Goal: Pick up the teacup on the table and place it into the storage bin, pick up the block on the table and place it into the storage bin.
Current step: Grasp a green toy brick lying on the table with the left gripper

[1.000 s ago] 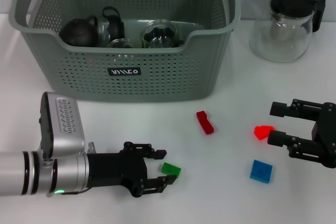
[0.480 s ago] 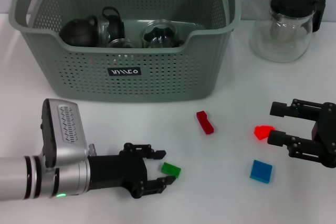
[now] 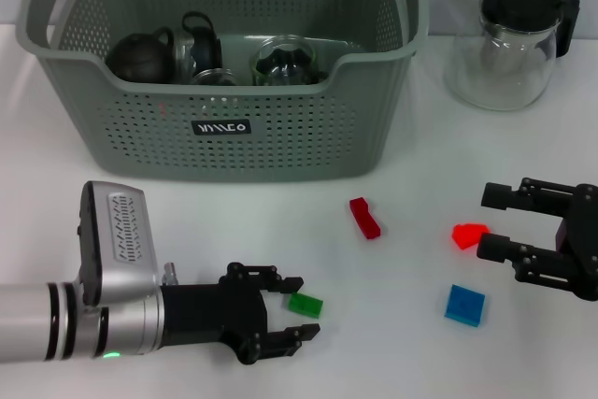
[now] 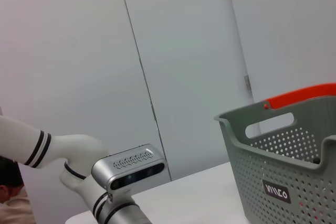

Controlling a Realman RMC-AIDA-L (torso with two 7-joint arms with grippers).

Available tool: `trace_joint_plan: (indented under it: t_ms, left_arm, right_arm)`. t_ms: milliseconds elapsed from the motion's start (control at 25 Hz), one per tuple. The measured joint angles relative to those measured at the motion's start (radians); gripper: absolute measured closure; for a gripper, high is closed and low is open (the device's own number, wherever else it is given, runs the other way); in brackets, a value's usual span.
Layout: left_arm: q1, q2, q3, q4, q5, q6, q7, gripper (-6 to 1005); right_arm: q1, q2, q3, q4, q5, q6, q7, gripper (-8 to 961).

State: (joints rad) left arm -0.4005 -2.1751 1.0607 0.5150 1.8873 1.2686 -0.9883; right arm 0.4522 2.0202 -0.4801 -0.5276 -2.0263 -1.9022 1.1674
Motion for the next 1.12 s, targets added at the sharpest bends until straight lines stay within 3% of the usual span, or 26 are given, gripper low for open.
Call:
trace_joint_plan:
  t_ms: [320,1120]
  left_arm:
    - [0.015,0.002,-0.006,0.005,0.005,0.033,-0.001,397]
    - [-0.023,0.001,0.012,-0.023,0.003,-0.044,-0.049,466]
  right_arm:
    - [0.000,0.000,0.000,0.000,0.000,-0.001,0.000,278]
    - [0.002,0.000,0.000,0.000,0.000,-0.002,0.000,278]
